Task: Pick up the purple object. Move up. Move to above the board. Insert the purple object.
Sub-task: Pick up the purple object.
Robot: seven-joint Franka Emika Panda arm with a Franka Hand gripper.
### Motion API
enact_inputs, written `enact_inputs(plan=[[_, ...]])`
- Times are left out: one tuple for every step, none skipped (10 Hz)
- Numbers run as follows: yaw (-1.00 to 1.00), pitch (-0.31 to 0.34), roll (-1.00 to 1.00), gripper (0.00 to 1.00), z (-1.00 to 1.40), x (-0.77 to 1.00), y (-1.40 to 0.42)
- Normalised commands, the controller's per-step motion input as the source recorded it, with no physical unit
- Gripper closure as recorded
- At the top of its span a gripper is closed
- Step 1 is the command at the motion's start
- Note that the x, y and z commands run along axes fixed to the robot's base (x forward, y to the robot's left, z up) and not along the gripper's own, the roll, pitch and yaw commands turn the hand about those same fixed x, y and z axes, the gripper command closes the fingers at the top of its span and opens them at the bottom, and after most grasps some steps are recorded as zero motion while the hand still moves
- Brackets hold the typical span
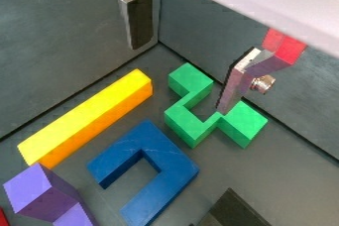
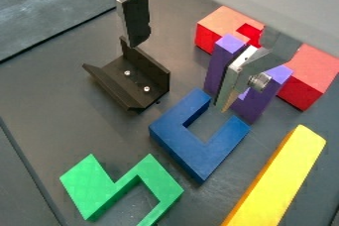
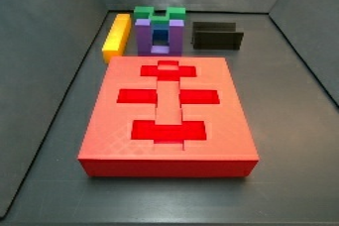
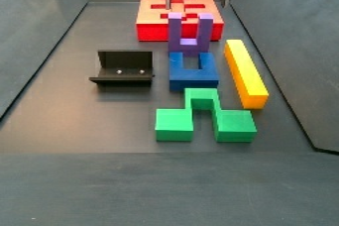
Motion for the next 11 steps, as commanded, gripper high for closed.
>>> enact_inputs(plan=[[0.00,0.000,-0.01,0.00,-0.01,0.00,0.00],[0.00,0.000,0.02,0.00,-0.10,0.00,-0.24],[0.00,0.000,0.00,0.00,-0.18,0.17,-0.39],[-0.03,-0.001,0.00,0.00,-0.17,0.35,-0.52],[-0.01,-0.034,0.00,0.00,-0.14,0.36,-0.51],[0.00,-0.043,0.00,0.00,-0.15,0.26,-0.37],[-0.01,-0.030,0.00,0.00,-0.10,0.19,-0.35],[-0.09,0.000,0.11,0.00,-0.03,0.23,-0.39],[-0.14,0.011,0.18,0.00,0.00,0.26,-0.41],[-0.15,0.000,0.16,0.00,0.00,0.20,-0.41],[-0.14,0.003,0.17,0.00,0.00,0.20,-0.40]])
